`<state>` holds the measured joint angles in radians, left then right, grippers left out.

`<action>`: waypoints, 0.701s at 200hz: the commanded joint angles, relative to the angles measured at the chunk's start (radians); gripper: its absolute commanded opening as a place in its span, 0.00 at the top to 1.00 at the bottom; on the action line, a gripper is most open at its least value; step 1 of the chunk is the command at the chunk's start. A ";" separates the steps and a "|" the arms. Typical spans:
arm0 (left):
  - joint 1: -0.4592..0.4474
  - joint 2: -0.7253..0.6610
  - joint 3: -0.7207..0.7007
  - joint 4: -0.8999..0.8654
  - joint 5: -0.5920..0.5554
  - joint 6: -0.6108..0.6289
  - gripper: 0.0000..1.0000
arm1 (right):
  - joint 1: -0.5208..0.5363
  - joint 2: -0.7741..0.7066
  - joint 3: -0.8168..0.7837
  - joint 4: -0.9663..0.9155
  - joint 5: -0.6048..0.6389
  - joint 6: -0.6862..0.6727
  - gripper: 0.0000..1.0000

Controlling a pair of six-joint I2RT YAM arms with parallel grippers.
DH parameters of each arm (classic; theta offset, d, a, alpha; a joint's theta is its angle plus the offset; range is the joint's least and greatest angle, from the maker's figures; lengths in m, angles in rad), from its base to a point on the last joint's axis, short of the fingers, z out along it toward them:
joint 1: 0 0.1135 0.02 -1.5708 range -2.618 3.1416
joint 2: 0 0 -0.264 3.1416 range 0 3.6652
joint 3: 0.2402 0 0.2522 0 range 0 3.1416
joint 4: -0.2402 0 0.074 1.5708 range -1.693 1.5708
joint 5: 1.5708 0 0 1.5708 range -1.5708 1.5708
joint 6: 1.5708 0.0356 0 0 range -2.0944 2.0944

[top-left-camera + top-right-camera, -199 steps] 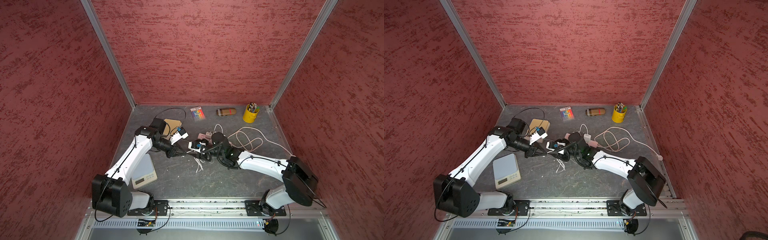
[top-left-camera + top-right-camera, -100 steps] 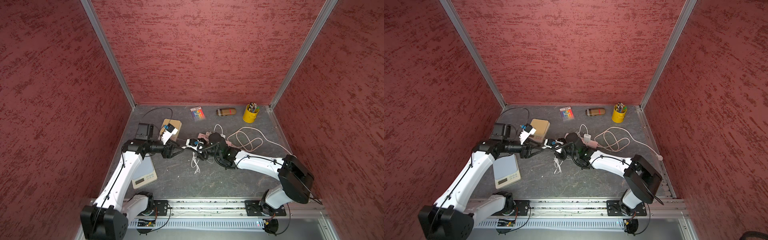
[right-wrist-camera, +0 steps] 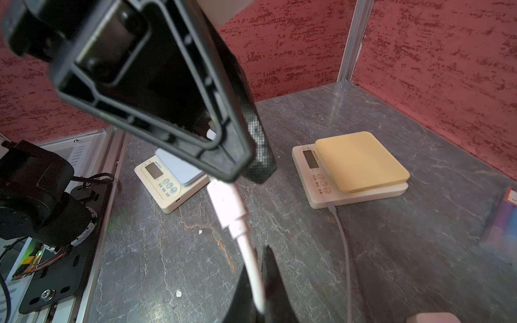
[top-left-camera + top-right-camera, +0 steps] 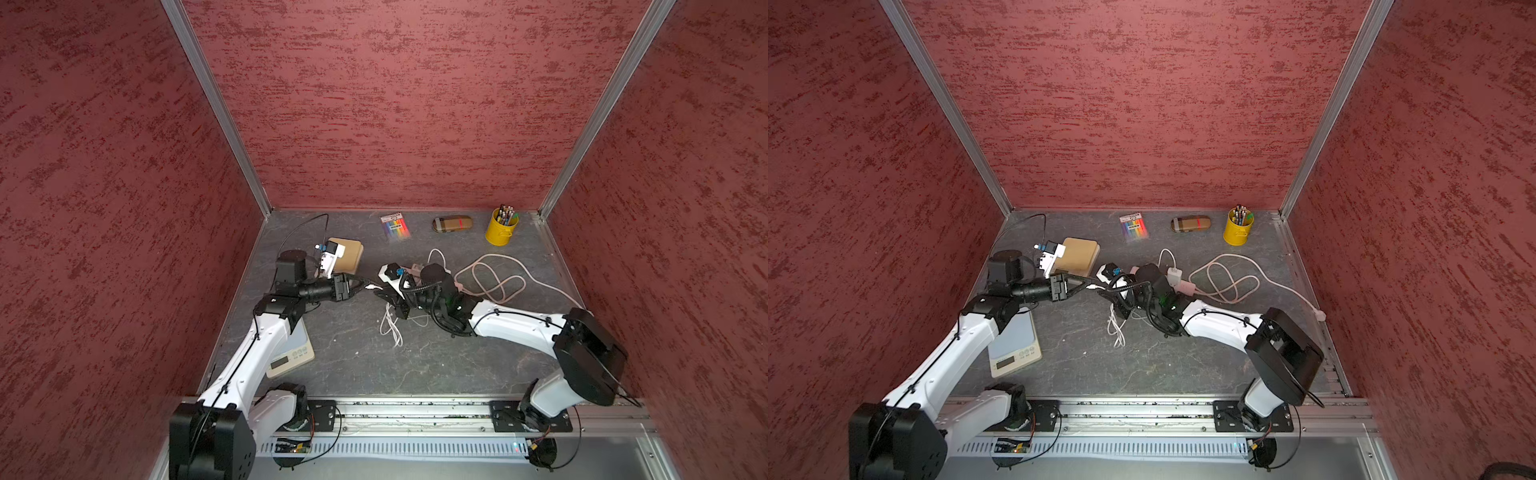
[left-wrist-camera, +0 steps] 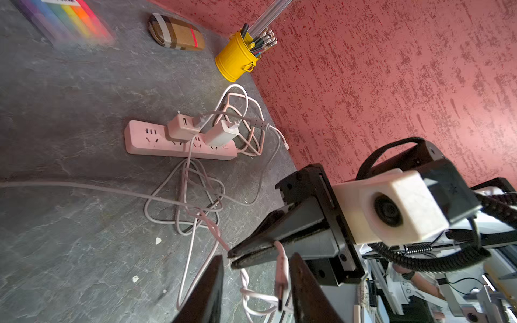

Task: Charge the electronic scale
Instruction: Pick up the charging cable from the center of the board.

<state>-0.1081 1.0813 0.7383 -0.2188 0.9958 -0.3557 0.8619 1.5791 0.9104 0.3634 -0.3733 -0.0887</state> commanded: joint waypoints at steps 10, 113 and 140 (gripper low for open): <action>-0.011 0.031 0.014 0.056 0.050 -0.071 0.70 | -0.002 0.016 0.022 0.015 0.036 0.032 1.00; -0.012 0.052 0.014 0.022 0.067 -0.071 0.86 | -0.003 0.063 0.065 -0.004 0.087 0.056 1.00; -0.006 0.054 0.018 0.019 0.063 -0.074 1.00 | -0.003 0.067 0.067 -0.011 0.083 0.054 1.00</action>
<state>-0.1177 1.1324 0.7391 -0.2043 1.0409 -0.4332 0.8619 1.6356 0.9421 0.3466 -0.3019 -0.0540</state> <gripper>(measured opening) 0.052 0.059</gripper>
